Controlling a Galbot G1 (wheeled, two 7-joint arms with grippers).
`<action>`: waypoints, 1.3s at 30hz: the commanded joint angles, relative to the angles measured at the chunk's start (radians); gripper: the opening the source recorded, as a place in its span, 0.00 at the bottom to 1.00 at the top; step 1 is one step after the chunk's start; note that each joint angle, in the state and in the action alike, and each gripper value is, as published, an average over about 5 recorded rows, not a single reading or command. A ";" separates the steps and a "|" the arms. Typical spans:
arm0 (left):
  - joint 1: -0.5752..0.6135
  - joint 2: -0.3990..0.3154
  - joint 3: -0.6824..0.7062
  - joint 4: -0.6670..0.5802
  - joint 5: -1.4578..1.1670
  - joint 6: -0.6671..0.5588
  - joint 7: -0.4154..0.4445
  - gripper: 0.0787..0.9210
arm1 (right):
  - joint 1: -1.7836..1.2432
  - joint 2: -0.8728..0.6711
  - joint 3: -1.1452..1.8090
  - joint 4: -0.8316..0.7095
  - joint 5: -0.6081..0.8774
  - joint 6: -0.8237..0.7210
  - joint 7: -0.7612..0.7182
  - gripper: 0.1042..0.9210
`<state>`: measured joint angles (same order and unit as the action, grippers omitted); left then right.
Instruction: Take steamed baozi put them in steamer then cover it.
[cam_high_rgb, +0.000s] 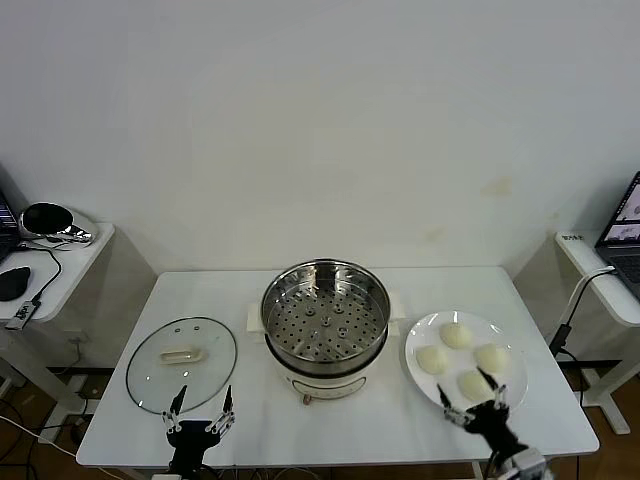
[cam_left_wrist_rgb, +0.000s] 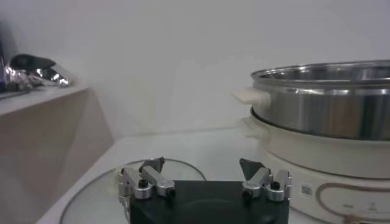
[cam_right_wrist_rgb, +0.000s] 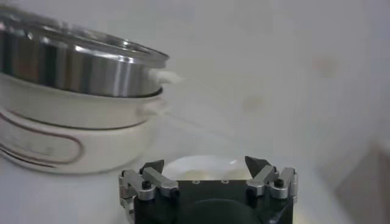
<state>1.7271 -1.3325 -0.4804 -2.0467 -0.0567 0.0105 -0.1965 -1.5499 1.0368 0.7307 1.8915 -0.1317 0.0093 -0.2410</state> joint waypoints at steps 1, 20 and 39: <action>-0.001 0.005 -0.011 -0.004 0.037 0.019 0.016 0.88 | 0.084 -0.147 0.059 -0.017 -0.159 -0.041 -0.020 0.88; 0.018 0.019 -0.042 -0.016 0.081 0.010 0.008 0.88 | 0.925 -0.599 -0.626 -0.423 -0.178 -0.038 -0.646 0.88; 0.018 0.016 -0.095 -0.020 0.079 0.015 0.006 0.88 | 1.414 -0.365 -1.250 -0.777 -0.145 0.061 -0.859 0.88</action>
<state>1.7454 -1.3159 -0.5705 -2.0674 0.0195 0.0247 -0.1896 -0.2820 0.6442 -0.3548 1.2072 -0.2850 0.0470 -1.0204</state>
